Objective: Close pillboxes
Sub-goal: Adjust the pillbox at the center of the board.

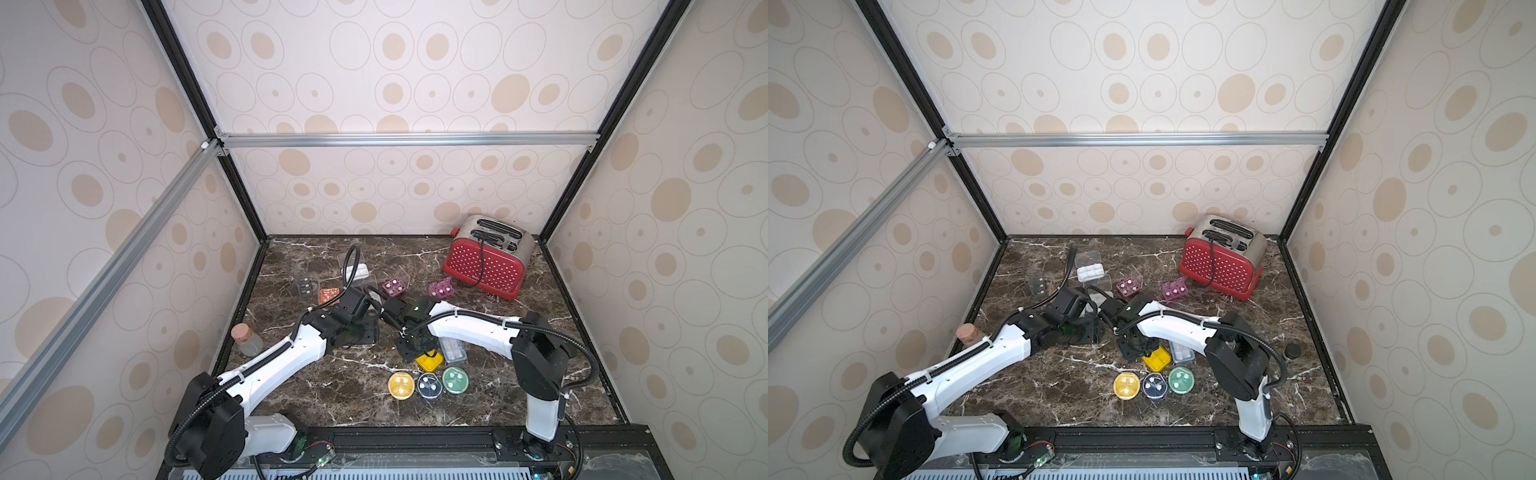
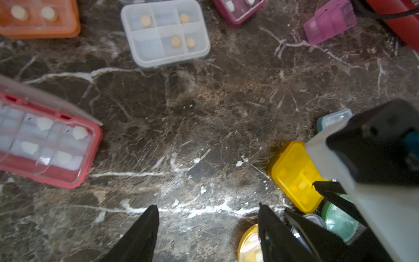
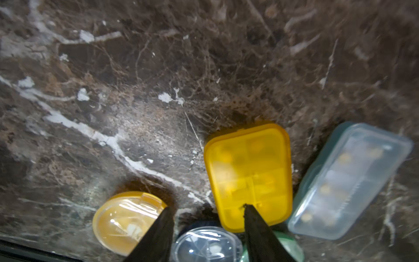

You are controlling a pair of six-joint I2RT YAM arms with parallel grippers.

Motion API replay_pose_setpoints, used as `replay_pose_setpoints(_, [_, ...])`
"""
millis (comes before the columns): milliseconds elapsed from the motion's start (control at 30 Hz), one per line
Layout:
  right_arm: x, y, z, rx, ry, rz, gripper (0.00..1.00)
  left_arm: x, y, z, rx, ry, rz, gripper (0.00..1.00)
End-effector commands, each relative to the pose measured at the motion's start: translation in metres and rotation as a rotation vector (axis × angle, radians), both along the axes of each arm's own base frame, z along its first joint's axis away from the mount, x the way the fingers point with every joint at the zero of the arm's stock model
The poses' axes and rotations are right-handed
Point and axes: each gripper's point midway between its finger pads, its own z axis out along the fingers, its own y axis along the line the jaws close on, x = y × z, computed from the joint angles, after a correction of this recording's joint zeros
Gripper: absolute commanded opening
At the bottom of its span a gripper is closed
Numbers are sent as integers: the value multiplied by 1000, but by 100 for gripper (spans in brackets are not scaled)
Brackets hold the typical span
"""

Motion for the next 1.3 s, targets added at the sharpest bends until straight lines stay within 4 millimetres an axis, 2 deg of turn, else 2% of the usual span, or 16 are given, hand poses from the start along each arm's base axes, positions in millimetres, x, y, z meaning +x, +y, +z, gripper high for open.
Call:
replay_pose_setpoints(0, [-3,9,-9,4,35,-33,46,-12,37,-2,69,22,57,69])
replay_pose_setpoints(167, [-4,20,-20,16,60,-36,36,-15,66,17,108,-21,121,69])
replay_pose_setpoints(300, [2,14,-29,-31,42,-72,32,-17,72,24,79,-39,140,69])
replay_pose_setpoints(433, [11,4,-35,-91,26,-106,31,-16,72,23,47,-38,150,69])
replay_pose_setpoints(700, [33,-9,-27,-85,-6,-155,31,-15,70,19,40,-30,146,69])
replay_pose_setpoints(900, [48,-1,-10,-48,-27,-175,31,-12,68,15,41,-22,145,68])
replay_pose_setpoints(1033, [52,9,12,23,-45,-142,36,-13,76,20,66,-44,174,69])
replay_pose_setpoints(1133, [50,30,25,156,-27,-93,46,-11,90,20,67,-47,221,70])
replay_pose_setpoints(1200, [49,39,30,232,-1,-82,52,-6,104,15,69,-42,264,70])
replay_pose_setpoints(1267, [48,43,33,266,9,-81,56,3,131,16,156,-76,338,69])
